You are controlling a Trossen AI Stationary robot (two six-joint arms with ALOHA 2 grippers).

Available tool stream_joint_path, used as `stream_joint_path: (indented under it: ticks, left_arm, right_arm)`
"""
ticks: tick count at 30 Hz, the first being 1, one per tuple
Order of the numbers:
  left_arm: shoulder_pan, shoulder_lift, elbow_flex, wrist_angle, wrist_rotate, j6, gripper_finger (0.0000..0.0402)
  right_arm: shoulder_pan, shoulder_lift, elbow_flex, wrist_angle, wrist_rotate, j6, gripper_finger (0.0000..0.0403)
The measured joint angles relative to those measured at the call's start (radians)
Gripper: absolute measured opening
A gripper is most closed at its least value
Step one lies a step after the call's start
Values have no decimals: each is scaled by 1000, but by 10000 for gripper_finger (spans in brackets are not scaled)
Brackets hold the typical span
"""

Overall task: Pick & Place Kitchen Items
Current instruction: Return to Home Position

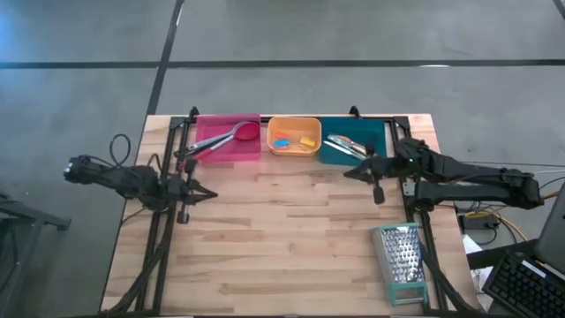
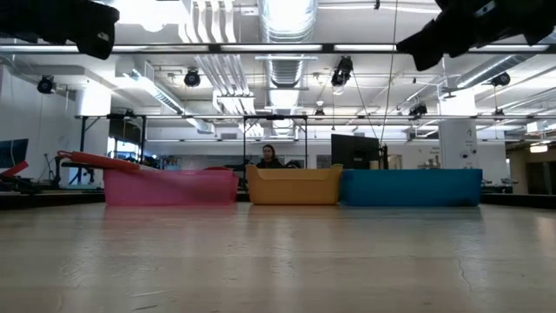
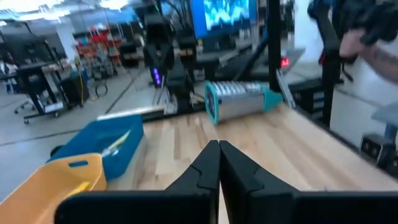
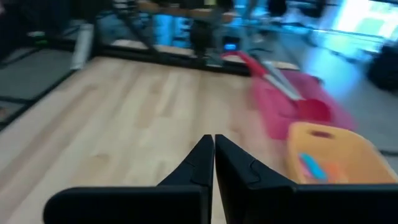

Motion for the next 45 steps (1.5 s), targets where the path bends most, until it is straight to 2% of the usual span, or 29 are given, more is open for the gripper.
stream_joint_path:
  ticks: [3, 5, 8, 11, 21, 26, 31, 43, 45]
  left_arm:
    - [0, -20, -21, 1, 0, -3, 10]
    - [0, -23, -40, -8, -7, -32, 14]
    - [0, -23, -70, -1, -10, -171, 17]
    - [0, -18, -104, -3, -11, -244, 16]
    - [0, -17, -249, 4, -12, -259, 15]
    - [1, -6, -269, 88, -1, -257, 16]
    - [1, -55, -280, 104, 1, -258, 14]
    - [1, -294, -301, 146, 9, -257, 15]
    - [4, -299, -302, 158, 9, -257, 14]
  right_arm:
    - [0, -64, -32, 0, 120, 49, 8]
    - [-1, -102, -51, 1, 155, 68, 8]
    - [1, -140, -72, 0, 151, 137, 8]
    - [-1, -154, -84, -2, 154, 178, 8]
    - [0, -139, -101, -8, 152, 149, 8]
    - [0, -163, -130, -9, 153, 149, 8]
    - [1, -229, -190, -9, 152, 149, 8]
    - [1, -452, -372, -7, 152, 149, 9]
    - [1, -491, -401, -8, 152, 149, 9]
